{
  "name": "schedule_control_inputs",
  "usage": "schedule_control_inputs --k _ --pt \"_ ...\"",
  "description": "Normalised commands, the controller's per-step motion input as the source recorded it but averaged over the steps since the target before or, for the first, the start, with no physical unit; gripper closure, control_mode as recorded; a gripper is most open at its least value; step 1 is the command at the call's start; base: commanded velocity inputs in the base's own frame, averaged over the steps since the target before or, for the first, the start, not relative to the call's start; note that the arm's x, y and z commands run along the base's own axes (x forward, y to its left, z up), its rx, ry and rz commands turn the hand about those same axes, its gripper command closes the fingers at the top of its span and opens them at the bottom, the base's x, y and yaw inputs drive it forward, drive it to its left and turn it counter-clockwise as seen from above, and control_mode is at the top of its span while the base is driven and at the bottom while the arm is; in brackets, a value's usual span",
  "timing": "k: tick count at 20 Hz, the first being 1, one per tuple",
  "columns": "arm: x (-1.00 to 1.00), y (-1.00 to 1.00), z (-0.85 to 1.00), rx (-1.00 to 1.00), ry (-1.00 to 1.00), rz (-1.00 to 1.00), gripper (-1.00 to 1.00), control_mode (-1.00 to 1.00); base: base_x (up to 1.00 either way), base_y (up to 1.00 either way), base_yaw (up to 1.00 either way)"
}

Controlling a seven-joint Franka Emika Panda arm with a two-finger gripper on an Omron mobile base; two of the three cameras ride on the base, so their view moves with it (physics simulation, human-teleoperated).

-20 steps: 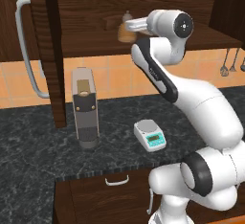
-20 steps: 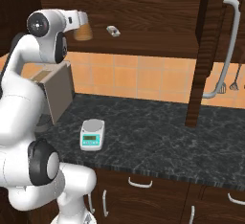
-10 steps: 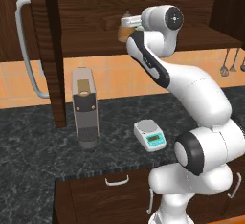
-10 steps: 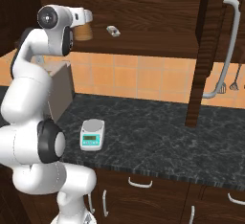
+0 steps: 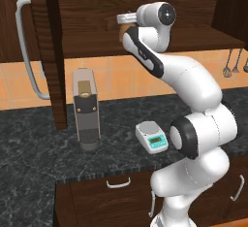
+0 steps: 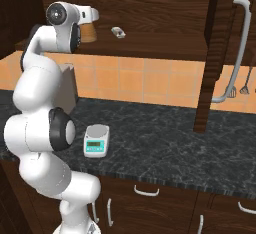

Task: Pick the honey bottle and place it on the digital scale for weighing, and close the cabinet.

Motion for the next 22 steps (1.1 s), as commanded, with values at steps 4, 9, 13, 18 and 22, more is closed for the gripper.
schedule_control_inputs --k 4,9,13,18,22 --pt "0.33 0.00 0.00 0.11 0.04 0.00 -1.00 -1.00 0.00 0.00 0.00" --pt "0.20 0.00 -0.06 0.00 0.00 0.00 -1.00 -1.00 0.00 0.00 0.00" --pt "0.20 0.00 -0.21 -0.01 0.00 0.00 -1.00 -1.00 0.00 0.00 0.00" --pt "0.30 0.00 -0.22 0.00 0.00 0.00 -1.00 -1.00 0.00 0.00 0.00" --pt "0.43 0.00 -0.16 0.00 0.00 0.00 -1.00 -1.00 0.00 0.00 0.00"
